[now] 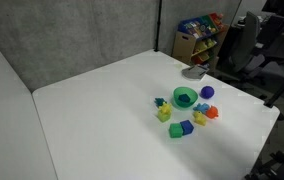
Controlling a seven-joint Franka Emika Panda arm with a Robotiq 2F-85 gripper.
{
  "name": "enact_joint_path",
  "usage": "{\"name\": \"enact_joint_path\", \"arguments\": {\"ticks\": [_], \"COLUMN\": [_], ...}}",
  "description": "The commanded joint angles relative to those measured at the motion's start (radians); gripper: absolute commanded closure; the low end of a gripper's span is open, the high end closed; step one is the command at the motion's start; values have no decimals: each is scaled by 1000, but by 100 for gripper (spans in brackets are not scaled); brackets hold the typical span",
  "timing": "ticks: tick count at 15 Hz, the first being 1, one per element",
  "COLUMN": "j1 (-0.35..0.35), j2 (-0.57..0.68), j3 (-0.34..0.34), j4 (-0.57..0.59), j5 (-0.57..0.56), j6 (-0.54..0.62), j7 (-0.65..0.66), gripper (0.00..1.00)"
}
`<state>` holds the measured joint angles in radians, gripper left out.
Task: Pick up the yellow toy from the lime green block and put it in the green bowl
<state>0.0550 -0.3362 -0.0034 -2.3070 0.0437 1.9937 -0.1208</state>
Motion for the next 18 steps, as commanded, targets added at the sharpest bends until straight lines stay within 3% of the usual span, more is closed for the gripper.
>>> {"name": "enact_joint_path", "arguments": {"ticks": [1,10,18], "j1": [9,41,113], "j2": [164,537,875], "j3": [19,80,95], "j4": [127,375,630], "j5": [28,22,-1], "j6": [16,89,143], "j7": [27,112,205], "gripper": [0,0,0]}}
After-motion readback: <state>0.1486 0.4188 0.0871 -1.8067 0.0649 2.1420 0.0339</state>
